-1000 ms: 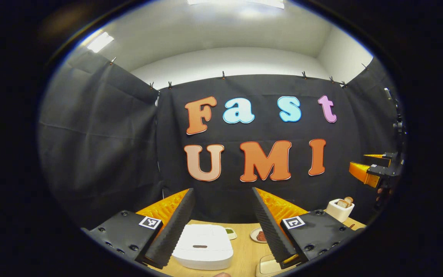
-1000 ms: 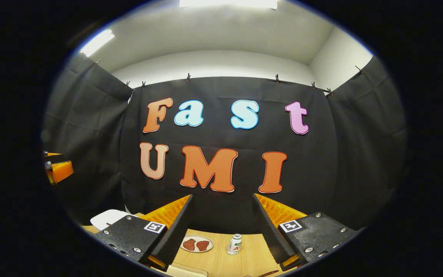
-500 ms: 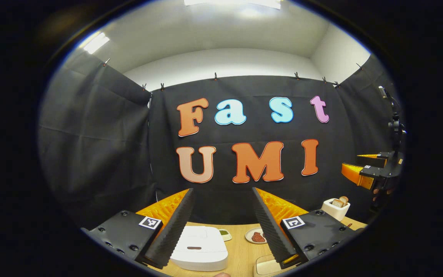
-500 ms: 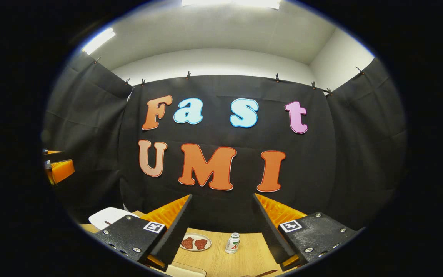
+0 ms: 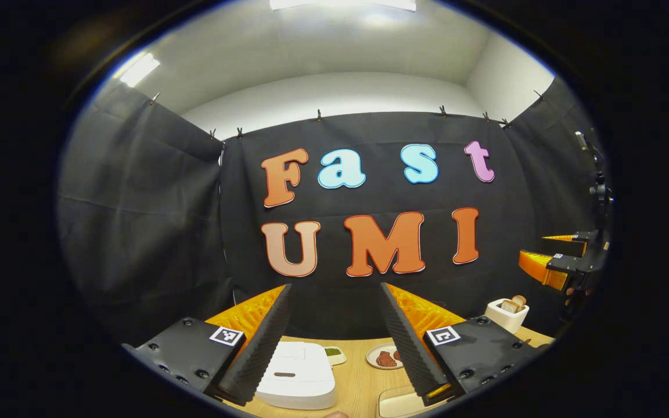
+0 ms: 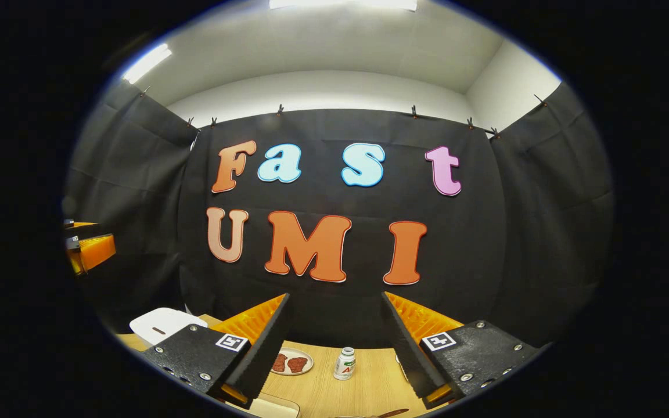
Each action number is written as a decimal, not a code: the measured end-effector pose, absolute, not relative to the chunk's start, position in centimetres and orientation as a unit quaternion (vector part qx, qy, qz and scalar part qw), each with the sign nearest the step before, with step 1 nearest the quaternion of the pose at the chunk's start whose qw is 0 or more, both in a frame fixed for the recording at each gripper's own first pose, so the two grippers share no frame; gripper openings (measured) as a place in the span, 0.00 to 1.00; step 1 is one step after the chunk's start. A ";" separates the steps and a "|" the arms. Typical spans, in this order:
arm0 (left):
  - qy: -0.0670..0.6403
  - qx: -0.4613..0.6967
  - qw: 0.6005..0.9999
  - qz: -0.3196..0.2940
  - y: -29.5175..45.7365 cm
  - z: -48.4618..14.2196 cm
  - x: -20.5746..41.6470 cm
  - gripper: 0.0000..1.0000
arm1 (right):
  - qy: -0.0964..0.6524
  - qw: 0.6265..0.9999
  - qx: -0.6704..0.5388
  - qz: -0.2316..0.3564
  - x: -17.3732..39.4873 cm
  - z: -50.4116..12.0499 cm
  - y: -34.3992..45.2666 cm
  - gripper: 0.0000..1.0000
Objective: Close the left gripper, press the button to open the rice cooker; take a wooden spoon from the chopstick holder with the right hand, scoop a spoonful of rice and pour it into the rice cooker, then put the wooden spoon back into the chopstick holder.
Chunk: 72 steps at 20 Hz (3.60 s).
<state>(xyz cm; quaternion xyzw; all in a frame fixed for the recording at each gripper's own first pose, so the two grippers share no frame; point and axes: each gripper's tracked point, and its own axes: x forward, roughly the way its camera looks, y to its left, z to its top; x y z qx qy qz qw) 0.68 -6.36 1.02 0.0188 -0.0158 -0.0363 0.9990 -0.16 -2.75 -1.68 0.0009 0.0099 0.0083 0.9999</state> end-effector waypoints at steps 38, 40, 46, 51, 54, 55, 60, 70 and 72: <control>0.239 -0.043 0.970 0.031 9.5 -19.5 13.1 0.05 | 0.064 0.992 -0.011 -0.104 0.7 -8.4 -5.6 0.94; 0.288 -0.070 0.955 0.018 8.9 -22.6 13.3 0.05 | 0.070 0.991 -0.015 -0.114 0.0 -8.8 -6.3 0.94; 0.387 -0.121 0.914 -0.014 7.5 -29.4 13.7 0.05 | 0.100 0.985 -0.016 -0.142 -2.4 -10.8 -8.0 0.94; 0.450 -0.151 0.880 -0.017 7.0 -33.6 13.6 0.05 | 0.124 0.978 -0.018 -0.165 -4.4 -12.6 -9.3 0.93; 0.480 -0.153 0.864 -0.019 7.0 -35.4 13.3 0.05 | 0.139 0.975 -0.023 -0.174 -5.5 -13.7 -9.9 0.94; 0.482 -0.153 0.863 -0.018 7.2 -35.8 13.7 0.05 | 0.146 0.973 -0.025 -0.177 -5.9 -14.1 -10.1 0.94; 0.509 -0.164 0.845 -0.012 6.8 -37.0 13.5 0.05 | 0.168 0.967 -0.031 -0.191 -7.5 -15.6 -11.0 0.94; 0.469 -0.171 0.866 0.015 7.0 -34.9 14.4 0.05 | 0.207 0.962 0.003 -0.181 -8.6 -19.1 -11.5 0.94; 0.420 -0.149 0.895 0.015 7.2 -32.1 15.5 0.05 | 0.217 0.960 0.002 -0.179 -8.8 -19.8 -11.9 0.94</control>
